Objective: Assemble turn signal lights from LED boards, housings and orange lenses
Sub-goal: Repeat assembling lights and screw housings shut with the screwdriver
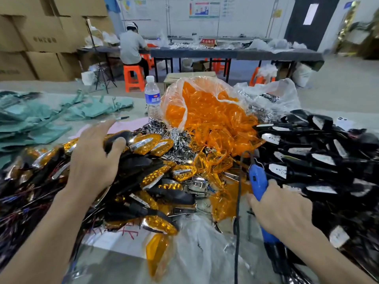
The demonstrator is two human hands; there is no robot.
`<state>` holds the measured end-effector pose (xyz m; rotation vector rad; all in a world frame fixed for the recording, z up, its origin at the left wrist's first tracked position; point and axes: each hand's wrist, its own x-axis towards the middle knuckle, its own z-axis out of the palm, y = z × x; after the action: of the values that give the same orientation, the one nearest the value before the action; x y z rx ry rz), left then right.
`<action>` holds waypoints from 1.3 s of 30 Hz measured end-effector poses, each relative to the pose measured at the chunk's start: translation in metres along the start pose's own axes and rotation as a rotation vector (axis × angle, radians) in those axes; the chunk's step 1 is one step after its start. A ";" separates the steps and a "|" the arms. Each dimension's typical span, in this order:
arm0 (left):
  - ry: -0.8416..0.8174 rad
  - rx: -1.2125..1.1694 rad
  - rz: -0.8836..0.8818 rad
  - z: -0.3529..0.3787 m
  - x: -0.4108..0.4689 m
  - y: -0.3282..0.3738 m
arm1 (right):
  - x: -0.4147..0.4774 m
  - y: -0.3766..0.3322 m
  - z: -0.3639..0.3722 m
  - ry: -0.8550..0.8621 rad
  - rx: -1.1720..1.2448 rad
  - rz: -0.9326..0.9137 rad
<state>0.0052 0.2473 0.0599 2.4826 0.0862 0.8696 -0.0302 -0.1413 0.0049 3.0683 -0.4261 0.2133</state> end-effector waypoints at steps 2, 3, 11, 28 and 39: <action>0.091 0.007 0.220 0.002 -0.017 0.030 | 0.000 -0.004 0.007 0.028 -0.073 -0.035; 0.107 -0.004 0.312 0.006 -0.025 0.044 | 0.000 -0.006 0.009 0.027 -0.104 -0.040; -0.110 -0.026 0.506 0.072 -0.066 0.095 | -0.009 -0.022 0.008 0.410 0.225 -0.324; -0.324 0.088 0.503 0.121 -0.083 0.094 | 0.012 -0.077 -0.012 -0.237 -0.263 -0.774; -0.451 -0.181 0.282 0.110 -0.089 0.107 | 0.007 -0.057 -0.033 0.051 -0.025 -0.657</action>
<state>-0.0102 0.0860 -0.0127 2.4860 -0.4839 0.3798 -0.0119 -0.0863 0.0371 2.9666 0.5724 0.2489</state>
